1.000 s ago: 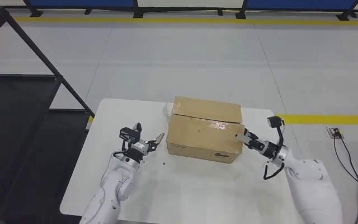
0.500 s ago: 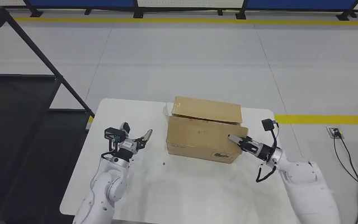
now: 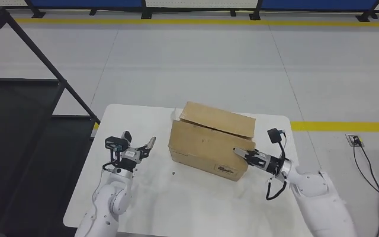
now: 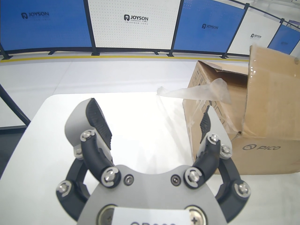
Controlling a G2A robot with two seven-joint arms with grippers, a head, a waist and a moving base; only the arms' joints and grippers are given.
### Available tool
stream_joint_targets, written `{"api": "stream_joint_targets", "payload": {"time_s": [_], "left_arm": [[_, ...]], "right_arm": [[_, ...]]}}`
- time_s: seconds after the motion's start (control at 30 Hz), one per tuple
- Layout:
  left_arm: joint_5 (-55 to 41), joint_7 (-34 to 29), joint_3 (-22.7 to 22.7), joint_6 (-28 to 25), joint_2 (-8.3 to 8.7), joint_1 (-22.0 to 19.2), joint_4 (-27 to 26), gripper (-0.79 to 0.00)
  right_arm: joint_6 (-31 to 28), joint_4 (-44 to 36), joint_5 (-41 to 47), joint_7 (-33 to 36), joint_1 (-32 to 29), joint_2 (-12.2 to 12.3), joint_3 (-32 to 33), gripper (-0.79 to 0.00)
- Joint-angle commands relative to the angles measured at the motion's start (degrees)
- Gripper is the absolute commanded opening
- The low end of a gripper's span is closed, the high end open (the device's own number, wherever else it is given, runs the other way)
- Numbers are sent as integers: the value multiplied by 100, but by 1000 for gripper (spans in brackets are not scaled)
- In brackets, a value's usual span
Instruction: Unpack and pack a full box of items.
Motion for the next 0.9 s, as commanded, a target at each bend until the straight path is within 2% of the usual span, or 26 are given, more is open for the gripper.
{"api": "stream_joint_targets", "payload": {"time_s": [0.0,0.3,0.8,0.83,0.87], "left_arm": [[-3,5,-17,31,0,2,26,0],[-75,-20,-176,155,13,-4,203,0],[-24,-94,-165,139,13,50,448,0],[-6,-112,-148,111,14,65,456,0],[14,-121,-131,99,13,87,461,0]], "right_arm": [[-81,-33,111,72,-17,10,-51,-785],[-455,-147,587,359,-38,59,-349,-785],[-734,-431,647,80,45,352,-1121,-785],[-750,-414,642,64,55,371,-1132,-760],[-770,-403,628,45,67,394,-1146,-613]]}}
